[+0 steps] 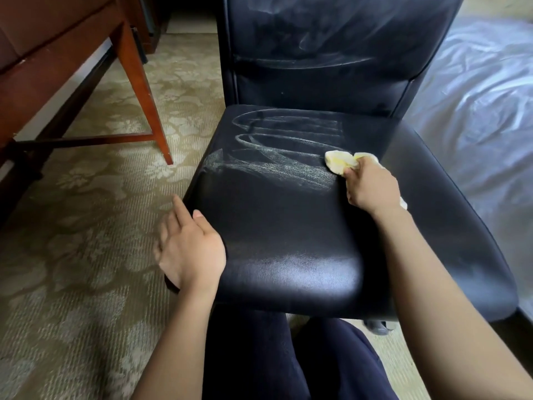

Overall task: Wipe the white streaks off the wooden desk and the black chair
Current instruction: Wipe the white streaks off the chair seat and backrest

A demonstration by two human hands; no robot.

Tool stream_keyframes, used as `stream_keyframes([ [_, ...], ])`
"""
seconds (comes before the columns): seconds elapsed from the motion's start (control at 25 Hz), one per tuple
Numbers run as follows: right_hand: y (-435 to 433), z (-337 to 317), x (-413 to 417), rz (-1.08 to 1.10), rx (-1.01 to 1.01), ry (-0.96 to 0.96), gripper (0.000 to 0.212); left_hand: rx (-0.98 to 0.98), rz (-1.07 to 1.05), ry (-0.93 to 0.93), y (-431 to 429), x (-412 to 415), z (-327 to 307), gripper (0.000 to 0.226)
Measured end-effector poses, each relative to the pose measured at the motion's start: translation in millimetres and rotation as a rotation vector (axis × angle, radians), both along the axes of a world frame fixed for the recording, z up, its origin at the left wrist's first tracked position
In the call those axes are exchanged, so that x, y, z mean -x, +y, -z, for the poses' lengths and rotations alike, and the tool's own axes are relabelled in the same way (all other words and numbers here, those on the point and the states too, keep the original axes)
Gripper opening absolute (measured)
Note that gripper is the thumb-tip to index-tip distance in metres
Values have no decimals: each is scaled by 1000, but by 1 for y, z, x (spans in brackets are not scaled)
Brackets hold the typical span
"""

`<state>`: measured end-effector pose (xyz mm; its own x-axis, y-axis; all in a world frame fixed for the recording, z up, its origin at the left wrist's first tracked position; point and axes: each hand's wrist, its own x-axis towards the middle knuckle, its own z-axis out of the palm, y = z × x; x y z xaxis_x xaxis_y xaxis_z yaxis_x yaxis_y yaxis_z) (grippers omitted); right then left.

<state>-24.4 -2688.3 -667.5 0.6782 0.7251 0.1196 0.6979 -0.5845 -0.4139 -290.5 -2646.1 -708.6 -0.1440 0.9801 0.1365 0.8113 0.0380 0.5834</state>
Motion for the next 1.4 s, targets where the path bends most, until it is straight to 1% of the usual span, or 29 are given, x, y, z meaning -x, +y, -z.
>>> stream_keyframes([
  [0.08,-11,1,16,-46,-25,-54,38,-12,12,5,-4,-1,1,51],
  [0.28,-62,4,74,-254,-79,-209,35,18,43,75,-14,-2,1,51],
  [0.36,-76,4,91,-327,-124,-201,35,23,58,94,-18,-1,2,53],
  [0.48,-84,6,101,-396,-129,-160,40,1,89,151,-30,0,8,57],
  [0.56,-77,6,111,-518,-158,-99,46,-56,104,176,-40,-1,9,65],
  [0.68,-49,7,125,-722,-181,-44,45,-96,88,205,-55,-6,14,61],
  [0.76,-22,4,131,-791,-145,5,42,-104,83,187,-65,-10,14,58],
  [0.92,37,-2,144,-911,13,32,42,-74,107,153,-77,-14,12,59],
  [1.0,60,-4,152,-954,59,48,40,-76,109,136,-78,-16,11,59],
  [1.12,72,-4,160,-944,75,32,39,-105,96,124,-78,-16,12,57],
  [1.28,38,-11,150,-922,39,47,51,-161,76,111,-74,-14,15,57],
  [1.4,-6,-22,131,-903,50,163,46,-192,64,100,-71,-12,17,58],
])
